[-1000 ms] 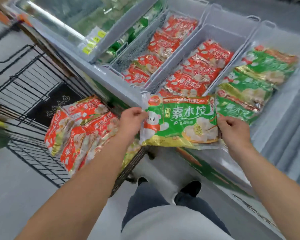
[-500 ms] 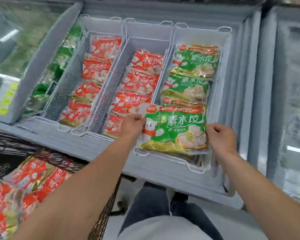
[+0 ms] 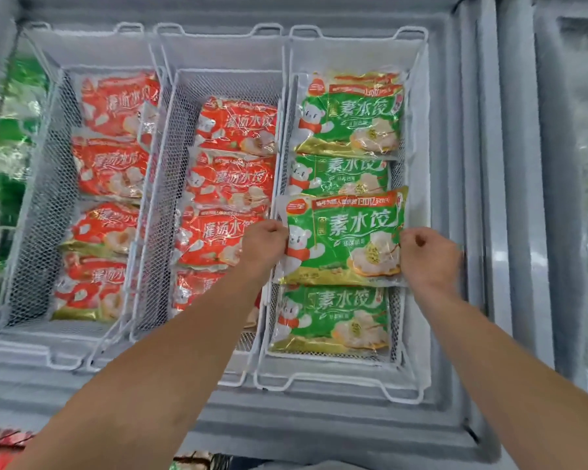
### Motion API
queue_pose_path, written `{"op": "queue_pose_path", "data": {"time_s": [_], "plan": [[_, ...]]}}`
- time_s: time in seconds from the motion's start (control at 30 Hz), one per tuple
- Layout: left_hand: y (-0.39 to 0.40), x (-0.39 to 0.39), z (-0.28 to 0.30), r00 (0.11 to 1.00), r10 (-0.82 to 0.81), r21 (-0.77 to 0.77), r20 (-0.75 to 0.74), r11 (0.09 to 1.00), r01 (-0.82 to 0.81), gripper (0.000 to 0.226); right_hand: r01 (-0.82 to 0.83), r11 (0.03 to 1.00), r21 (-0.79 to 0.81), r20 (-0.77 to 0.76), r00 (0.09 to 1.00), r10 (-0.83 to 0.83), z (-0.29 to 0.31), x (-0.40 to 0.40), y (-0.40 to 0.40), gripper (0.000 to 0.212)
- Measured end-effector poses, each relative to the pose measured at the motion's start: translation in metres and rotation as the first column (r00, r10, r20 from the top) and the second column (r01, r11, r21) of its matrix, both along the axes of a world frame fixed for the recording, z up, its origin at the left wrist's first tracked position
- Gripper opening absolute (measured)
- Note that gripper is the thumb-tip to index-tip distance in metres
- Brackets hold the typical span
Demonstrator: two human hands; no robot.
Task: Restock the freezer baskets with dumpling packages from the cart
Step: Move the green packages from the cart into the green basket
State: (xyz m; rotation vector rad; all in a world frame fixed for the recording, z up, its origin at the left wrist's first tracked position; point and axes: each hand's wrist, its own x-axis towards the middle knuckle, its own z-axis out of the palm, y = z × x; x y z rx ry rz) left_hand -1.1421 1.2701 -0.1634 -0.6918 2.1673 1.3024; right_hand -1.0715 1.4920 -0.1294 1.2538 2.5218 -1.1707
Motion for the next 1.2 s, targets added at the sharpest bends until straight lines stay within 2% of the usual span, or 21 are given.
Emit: {"op": "queue_pose_path", "data": {"time_s": [0.03,0.07,0.17,0.23,0.3,0.4,0.53,0.67,0.8,0.93,1.1,1.2], "plan": [[0.001,-0.003,-0.003,0.999,-0.035,-0.005,0.019,0.999,0.035,0.015,-0.014,1.0,-0.009,0.037,0.999,0.014,-0.003,-0.003,0.0,0.024],[0.002,-0.006,-0.006,0.994,-0.1,-0.021,0.042,0.995,0.101,0.019,-0.055,0.998,-0.043,0.092,0.994,0.059,-0.008,-0.006,0.0,0.021],[0.004,-0.009,-0.017,0.921,-0.367,-0.084,0.133,0.921,0.38,0.051,-0.202,0.96,-0.196,0.262,0.932,0.25,-0.02,-0.008,-0.007,0.003],[0.008,-0.004,-0.018,0.851,-0.49,-0.078,0.19,0.857,0.51,0.057,-0.238,0.939,-0.248,0.304,0.901,0.308,-0.024,-0.005,-0.011,0.014],[0.01,0.001,-0.019,0.821,-0.529,-0.046,0.216,0.834,0.55,0.058,-0.261,0.932,-0.253,0.32,0.886,0.335,-0.027,-0.003,-0.015,0.018],[0.009,0.011,-0.016,0.832,-0.515,-0.025,0.207,0.847,0.531,0.052,-0.267,0.929,-0.257,0.361,0.865,0.348,-0.027,0.002,-0.017,0.052],[0.005,0.025,-0.005,0.861,-0.485,-0.013,0.153,0.87,0.493,0.047,-0.322,0.91,-0.26,0.327,0.858,0.397,-0.013,0.006,-0.016,0.054],[0.002,0.043,0.012,0.919,-0.386,-0.001,0.084,0.922,0.388,0.044,-0.441,0.877,-0.191,0.262,0.838,0.479,0.004,0.013,-0.018,0.047],[-0.015,0.077,0.032,0.958,-0.285,-0.026,0.022,0.958,0.285,0.046,-0.579,0.8,-0.157,0.183,0.779,0.6,0.019,0.031,-0.027,0.043],[-0.041,0.136,0.068,0.988,-0.075,-0.026,-0.131,0.997,0.072,0.038,-0.744,0.658,-0.112,0.088,0.653,0.753,0.036,0.061,-0.049,0.043],[-0.08,0.225,0.104,0.928,0.238,-0.026,-0.287,0.966,-0.256,0.021,-0.871,0.49,-0.039,-0.06,0.492,0.869,0.063,0.103,-0.095,0.032],[-0.101,0.278,0.112,0.868,0.381,0.008,-0.318,0.917,-0.4,0.018,-0.889,0.457,-0.009,-0.155,0.453,0.878,0.078,0.127,-0.125,0.028]]}}
